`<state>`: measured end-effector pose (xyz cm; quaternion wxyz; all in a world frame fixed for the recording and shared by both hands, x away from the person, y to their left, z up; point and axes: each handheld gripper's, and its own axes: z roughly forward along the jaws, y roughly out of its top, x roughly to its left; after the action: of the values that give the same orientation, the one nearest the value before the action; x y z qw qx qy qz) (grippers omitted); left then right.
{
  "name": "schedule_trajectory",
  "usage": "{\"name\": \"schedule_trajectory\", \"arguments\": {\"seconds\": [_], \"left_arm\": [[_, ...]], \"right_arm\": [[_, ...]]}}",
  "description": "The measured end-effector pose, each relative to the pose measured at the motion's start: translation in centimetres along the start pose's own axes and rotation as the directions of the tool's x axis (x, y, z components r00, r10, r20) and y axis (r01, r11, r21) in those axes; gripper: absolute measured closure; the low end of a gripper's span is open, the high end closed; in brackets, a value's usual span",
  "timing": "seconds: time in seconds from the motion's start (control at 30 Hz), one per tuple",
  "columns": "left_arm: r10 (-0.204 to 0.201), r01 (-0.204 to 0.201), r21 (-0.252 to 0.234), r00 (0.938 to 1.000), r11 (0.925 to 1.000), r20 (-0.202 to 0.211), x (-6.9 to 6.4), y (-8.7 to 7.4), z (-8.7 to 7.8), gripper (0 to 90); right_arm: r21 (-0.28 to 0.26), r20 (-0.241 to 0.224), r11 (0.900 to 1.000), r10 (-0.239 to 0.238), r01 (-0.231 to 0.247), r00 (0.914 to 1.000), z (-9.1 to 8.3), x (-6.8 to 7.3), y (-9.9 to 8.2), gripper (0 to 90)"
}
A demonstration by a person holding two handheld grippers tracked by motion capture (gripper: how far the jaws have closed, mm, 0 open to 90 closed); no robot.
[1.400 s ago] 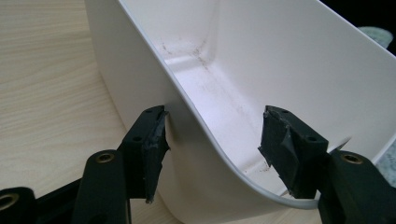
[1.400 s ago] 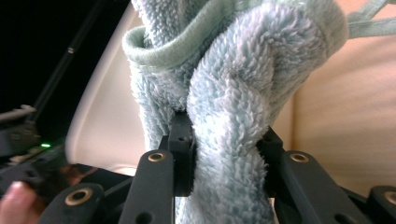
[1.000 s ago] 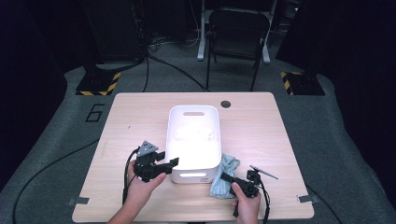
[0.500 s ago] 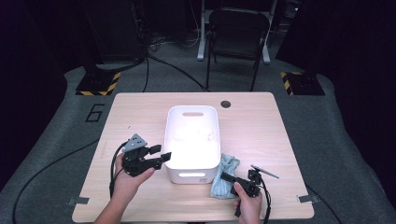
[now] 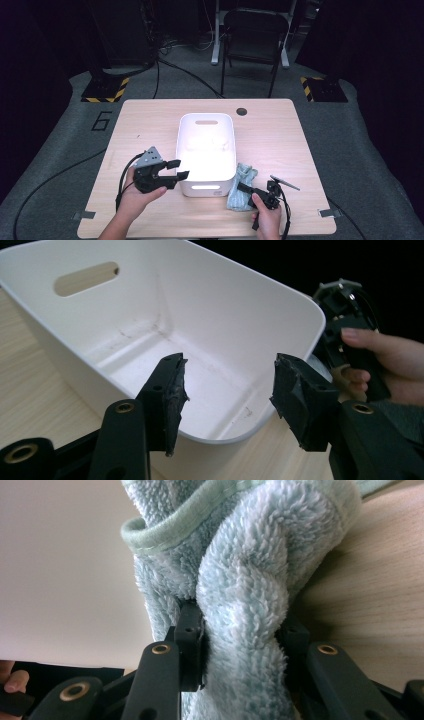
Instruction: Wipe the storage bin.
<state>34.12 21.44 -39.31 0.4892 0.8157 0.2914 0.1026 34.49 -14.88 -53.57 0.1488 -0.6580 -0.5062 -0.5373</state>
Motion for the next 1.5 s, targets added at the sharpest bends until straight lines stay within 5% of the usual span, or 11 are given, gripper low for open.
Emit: {"name": "schedule_trajectory", "arguments": {"seconds": [0.3, 0.7, 1.27, 1.5], "left_arm": [[0.058, -0.059, 0.073, 0.9982, 0.9956, 0.013, -1.0, -0.6, 1.4, 52.3], [0.100, -0.101, 0.066, 0.9948, 0.9927, 0.014, -1.7, -0.7, 1.6, 61.5], [0.125, -0.128, 0.068, 0.9909, 0.9894, 0.048, -2.9, -0.6, 2.2, 74.7], [0.102, -0.104, 0.055, 0.9940, 0.9930, 0.040, -2.9, -0.6, 2.3, 78.0]], "right_arm": [[-0.005, -0.011, 1.0000, -0.002, 0.002, 0.9999, 0.2, -0.3, 0.2, 63.6], [-0.014, -0.023, 0.9999, 0.007, -0.008, 0.9997, 0.3, -0.3, 0.2, 63.3], [-0.017, -0.022, 0.9999, -0.001, 0.000, 0.9998, 0.1, -0.4, 0.3, 63.2], [0.000, -0.021, 0.9996, 0.030, -0.030, 0.9993, 0.0, -0.2, 0.2, 62.9]]}}
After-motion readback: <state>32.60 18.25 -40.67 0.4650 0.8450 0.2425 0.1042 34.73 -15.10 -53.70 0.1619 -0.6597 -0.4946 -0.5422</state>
